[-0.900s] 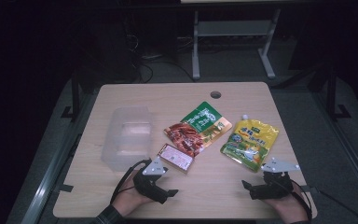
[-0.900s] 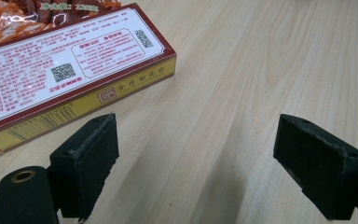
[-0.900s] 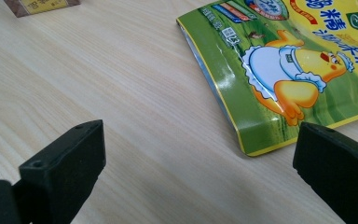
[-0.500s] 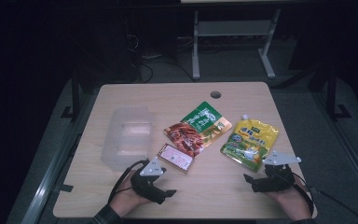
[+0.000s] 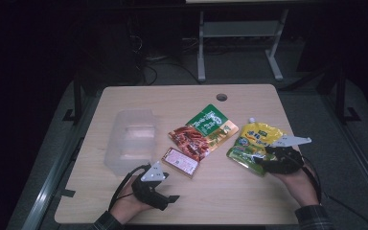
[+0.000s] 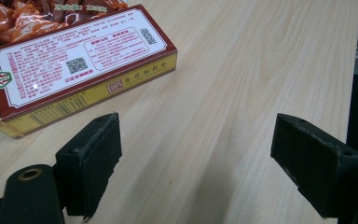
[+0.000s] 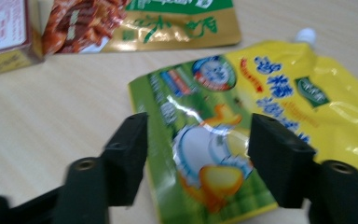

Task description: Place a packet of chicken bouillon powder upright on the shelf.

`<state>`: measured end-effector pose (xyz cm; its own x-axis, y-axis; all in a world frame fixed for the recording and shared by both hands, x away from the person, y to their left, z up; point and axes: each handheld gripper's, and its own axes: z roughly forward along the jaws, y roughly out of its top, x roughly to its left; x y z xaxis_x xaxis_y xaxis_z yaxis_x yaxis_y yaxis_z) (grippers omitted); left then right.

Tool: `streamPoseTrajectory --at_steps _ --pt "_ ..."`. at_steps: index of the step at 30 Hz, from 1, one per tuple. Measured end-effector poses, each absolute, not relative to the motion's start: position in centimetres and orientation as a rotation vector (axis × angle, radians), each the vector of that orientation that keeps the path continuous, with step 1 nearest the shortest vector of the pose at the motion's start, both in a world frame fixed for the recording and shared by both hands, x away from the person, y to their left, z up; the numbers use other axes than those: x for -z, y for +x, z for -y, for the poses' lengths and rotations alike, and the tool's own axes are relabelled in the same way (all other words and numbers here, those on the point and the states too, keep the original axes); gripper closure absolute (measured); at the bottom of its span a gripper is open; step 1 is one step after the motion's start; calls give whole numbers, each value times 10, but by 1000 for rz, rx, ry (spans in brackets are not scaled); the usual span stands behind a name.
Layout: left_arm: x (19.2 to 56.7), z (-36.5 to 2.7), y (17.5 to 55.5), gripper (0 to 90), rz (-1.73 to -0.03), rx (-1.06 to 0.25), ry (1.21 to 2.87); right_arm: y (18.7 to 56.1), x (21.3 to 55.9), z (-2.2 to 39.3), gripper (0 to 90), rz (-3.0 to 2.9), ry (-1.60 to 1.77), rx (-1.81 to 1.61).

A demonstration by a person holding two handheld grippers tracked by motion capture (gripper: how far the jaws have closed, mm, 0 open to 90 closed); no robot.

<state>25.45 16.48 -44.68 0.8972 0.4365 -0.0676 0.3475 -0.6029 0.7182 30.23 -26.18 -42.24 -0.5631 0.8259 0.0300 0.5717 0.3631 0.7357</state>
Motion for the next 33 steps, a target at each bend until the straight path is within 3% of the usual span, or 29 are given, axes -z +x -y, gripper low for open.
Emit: streamPoseTrajectory --at_steps 2,3,4,15,33 --pt "447 -165 255 153 -561 -146 2272 311 421 263 490 -2281 1229 -1023" --pt "447 -165 255 154 -560 -147 2271 320 421 265 565 -2284 1233 -1027" --pt "447 -165 255 154 -562 -149 2271 320 421 265 565 -2284 1233 -1027" --pt "449 -164 256 153 -564 -141 2273 354 433 265 898 -2342 1194 -967" --pt "451 -163 257 153 -553 -134 2284 363 453 260 900 -2420 1164 -908"
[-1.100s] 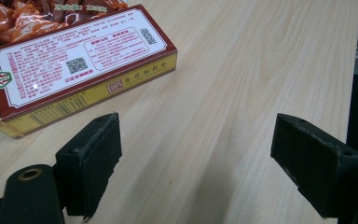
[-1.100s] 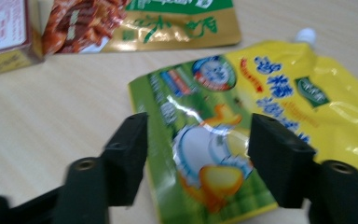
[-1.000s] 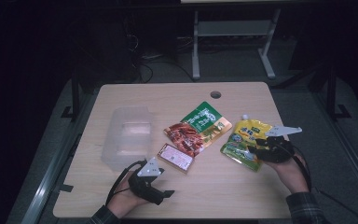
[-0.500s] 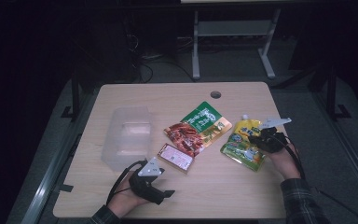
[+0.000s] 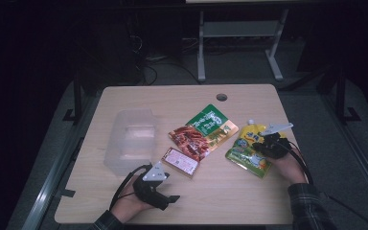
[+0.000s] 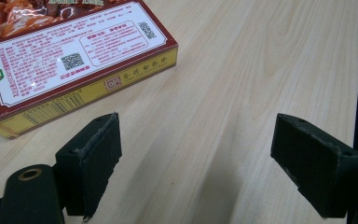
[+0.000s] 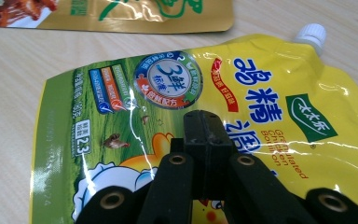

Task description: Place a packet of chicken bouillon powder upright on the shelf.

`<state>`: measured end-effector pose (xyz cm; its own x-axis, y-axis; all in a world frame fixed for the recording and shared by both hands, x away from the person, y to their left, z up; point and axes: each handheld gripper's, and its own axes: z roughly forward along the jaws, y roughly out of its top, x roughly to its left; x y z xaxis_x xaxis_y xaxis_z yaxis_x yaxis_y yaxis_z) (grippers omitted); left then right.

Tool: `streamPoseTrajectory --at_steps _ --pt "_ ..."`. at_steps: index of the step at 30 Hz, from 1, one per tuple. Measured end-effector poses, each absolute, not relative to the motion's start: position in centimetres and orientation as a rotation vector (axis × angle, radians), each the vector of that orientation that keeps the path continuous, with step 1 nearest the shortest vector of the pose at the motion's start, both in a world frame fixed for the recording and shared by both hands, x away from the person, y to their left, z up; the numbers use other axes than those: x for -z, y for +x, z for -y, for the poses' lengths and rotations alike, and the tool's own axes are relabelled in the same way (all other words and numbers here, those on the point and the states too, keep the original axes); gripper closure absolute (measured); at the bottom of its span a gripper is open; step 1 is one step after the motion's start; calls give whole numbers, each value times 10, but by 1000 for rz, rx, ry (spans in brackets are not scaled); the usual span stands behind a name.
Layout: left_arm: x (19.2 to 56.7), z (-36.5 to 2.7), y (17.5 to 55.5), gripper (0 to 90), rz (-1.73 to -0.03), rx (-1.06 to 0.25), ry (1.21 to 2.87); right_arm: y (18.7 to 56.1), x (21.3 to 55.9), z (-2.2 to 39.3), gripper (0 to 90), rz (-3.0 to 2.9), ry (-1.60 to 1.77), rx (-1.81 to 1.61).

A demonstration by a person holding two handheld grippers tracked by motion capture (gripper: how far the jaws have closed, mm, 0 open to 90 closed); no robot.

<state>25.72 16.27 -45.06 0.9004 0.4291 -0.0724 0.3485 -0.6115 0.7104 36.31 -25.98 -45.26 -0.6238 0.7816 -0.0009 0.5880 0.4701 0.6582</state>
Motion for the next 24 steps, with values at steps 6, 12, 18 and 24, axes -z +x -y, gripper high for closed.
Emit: streamPoseTrajectory --at_steps 6,12,18,24 --pt "450 -163 257 152 -538 -134 2289 353 453 253 900 -2457 1104 -930" --pt "450 -161 257 153 -537 -129 2287 345 453 250 900 -2485 1075 -940" --pt "450 -160 257 153 -535 -125 2288 336 452 244 900 -2518 1027 -930" --pt "450 -160 257 153 -532 -118 2286 326 451 237 900 -2545 987 -934"
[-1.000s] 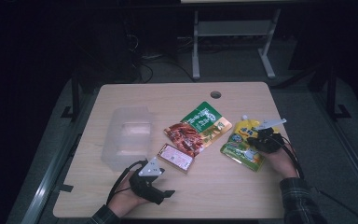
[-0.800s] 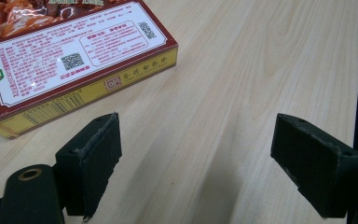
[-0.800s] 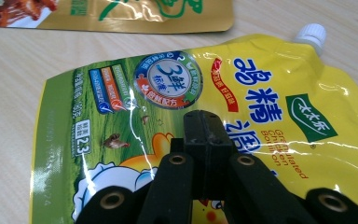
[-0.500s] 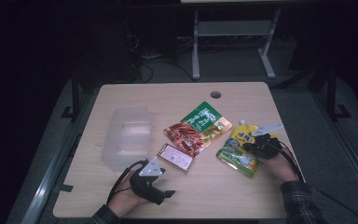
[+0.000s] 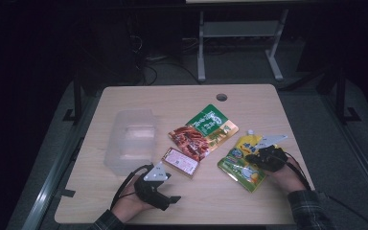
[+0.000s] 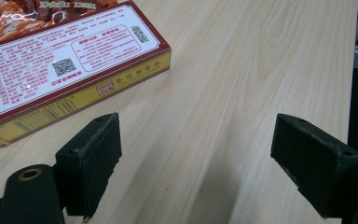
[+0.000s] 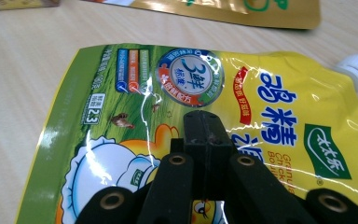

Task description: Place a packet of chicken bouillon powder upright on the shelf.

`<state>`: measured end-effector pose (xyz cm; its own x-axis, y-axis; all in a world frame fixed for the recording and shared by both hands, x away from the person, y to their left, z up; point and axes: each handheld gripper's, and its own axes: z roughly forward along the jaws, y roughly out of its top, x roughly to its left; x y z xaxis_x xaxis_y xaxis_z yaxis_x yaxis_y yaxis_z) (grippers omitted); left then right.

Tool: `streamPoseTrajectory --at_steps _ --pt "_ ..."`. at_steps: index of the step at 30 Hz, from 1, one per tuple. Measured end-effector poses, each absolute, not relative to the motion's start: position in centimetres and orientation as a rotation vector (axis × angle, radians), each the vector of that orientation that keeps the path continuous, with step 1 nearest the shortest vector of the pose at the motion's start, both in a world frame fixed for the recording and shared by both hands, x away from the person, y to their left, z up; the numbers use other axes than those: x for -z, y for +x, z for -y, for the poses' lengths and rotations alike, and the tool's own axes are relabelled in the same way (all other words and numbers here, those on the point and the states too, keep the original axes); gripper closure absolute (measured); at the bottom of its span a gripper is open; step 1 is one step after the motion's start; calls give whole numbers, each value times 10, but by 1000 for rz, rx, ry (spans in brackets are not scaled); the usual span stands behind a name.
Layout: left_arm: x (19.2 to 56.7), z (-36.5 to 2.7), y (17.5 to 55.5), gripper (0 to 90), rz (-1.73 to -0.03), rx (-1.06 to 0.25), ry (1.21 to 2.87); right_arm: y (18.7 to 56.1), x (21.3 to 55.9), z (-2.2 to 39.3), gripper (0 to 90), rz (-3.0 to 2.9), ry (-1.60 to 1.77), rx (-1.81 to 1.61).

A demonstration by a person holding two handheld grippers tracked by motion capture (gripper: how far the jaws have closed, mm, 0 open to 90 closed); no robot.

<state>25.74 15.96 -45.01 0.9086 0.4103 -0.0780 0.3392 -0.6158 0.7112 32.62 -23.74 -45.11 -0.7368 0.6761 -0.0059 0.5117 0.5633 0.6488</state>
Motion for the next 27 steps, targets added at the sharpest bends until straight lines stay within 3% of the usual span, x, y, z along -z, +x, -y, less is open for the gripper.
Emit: streamPoseTrajectory --at_steps 27 --pt "448 -158 256 153 -512 -111 2291 284 450 191 900 -2683 764 -977"
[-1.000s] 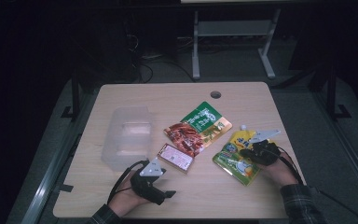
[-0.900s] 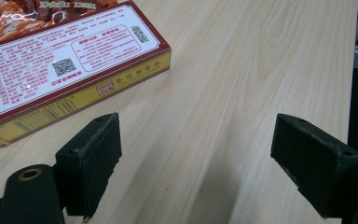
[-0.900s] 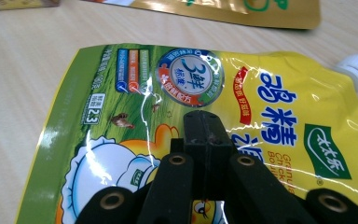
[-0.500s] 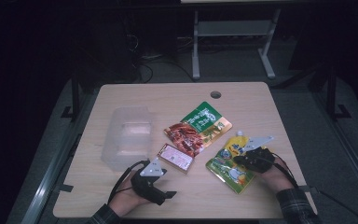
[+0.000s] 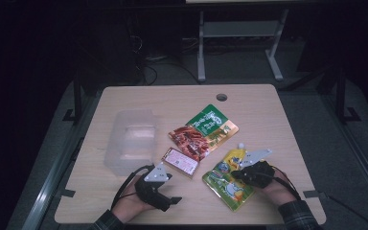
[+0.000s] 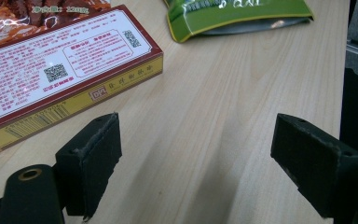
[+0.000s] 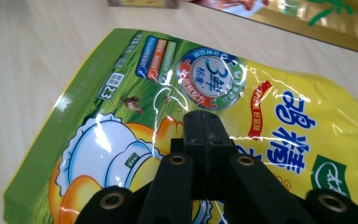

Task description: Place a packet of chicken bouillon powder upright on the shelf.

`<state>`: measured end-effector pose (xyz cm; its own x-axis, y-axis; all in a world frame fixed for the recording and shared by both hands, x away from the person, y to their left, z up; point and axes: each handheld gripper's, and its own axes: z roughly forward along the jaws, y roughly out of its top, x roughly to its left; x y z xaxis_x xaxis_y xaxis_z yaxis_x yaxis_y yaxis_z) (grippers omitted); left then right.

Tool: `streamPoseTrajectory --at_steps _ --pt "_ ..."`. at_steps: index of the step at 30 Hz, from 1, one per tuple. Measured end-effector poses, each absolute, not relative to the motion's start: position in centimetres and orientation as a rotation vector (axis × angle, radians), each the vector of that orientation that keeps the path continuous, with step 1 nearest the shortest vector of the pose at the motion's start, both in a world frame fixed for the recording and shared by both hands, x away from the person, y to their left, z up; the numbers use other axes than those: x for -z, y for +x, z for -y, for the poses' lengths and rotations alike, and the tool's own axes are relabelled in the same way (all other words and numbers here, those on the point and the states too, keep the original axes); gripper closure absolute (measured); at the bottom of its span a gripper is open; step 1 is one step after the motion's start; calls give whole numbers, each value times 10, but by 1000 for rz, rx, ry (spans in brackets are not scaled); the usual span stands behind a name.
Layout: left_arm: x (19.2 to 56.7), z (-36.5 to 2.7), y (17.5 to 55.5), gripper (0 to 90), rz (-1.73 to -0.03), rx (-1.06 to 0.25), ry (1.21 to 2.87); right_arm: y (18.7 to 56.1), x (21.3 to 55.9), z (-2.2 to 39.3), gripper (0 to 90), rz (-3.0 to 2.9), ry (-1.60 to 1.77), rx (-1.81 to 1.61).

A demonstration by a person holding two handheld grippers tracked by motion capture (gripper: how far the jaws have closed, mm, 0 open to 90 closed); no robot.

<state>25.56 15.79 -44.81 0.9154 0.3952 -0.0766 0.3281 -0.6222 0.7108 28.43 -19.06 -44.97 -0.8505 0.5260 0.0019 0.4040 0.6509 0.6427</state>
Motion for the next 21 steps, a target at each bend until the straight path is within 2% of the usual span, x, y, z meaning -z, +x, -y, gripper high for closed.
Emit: streamPoseTrajectory --at_steps 21 --pt "448 -154 254 153 -509 -93 2289 243 447 184 900 -2727 684 -976"
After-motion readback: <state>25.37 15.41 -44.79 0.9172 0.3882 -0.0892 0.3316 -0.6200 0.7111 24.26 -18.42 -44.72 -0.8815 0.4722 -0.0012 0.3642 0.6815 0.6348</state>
